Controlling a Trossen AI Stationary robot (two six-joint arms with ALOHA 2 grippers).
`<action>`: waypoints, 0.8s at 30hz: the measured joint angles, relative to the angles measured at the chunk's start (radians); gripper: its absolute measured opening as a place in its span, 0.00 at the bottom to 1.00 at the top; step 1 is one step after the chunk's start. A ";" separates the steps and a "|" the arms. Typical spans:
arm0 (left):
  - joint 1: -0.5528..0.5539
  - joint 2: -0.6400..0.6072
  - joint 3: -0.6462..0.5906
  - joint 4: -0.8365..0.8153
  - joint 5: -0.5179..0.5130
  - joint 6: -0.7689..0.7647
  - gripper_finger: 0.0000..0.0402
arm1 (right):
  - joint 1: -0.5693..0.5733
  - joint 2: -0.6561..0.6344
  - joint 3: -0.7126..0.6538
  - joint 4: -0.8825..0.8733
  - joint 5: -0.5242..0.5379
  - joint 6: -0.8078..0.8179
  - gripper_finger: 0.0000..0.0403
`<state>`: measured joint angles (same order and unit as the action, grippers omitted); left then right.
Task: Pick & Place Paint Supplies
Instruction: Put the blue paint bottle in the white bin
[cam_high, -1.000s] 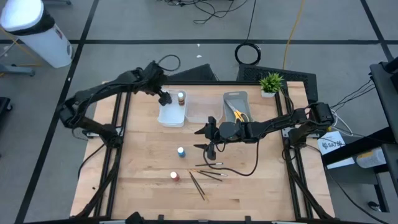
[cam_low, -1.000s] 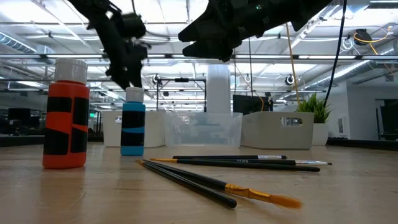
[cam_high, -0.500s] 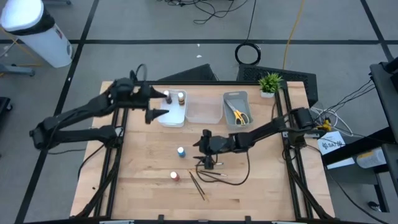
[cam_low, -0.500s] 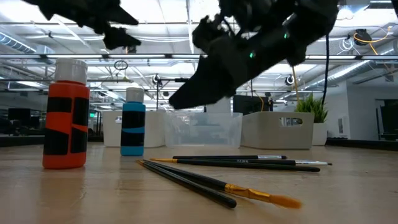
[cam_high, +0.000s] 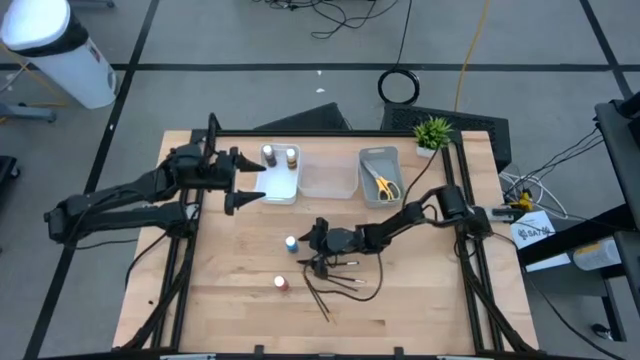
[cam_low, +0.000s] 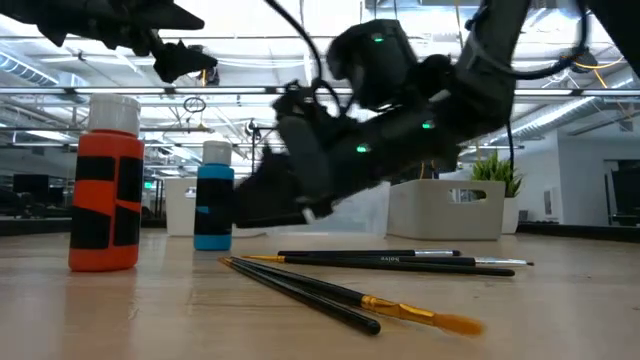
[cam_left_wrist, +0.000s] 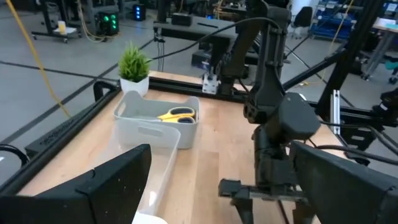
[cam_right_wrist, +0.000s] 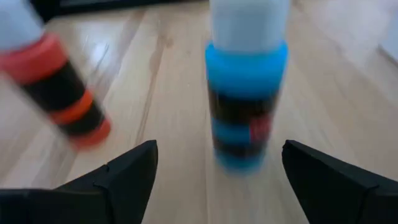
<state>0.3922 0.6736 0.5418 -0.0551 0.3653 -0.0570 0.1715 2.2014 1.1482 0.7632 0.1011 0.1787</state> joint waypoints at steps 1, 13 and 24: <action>-0.004 0.006 0.000 0.000 0.000 0.000 0.97 | 0.000 0.010 0.015 -0.007 0.004 -0.009 0.82; -0.056 0.071 0.000 0.007 0.000 -0.051 0.97 | 0.000 0.044 0.064 0.002 0.081 -0.059 0.66; -0.112 0.171 0.000 0.035 0.000 -0.090 0.97 | 0.000 0.043 0.064 0.027 0.081 -0.071 0.28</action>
<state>0.2798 0.8445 0.5423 -0.0201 0.3648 -0.1468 0.1719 2.2448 1.2125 0.7902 0.1820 0.1074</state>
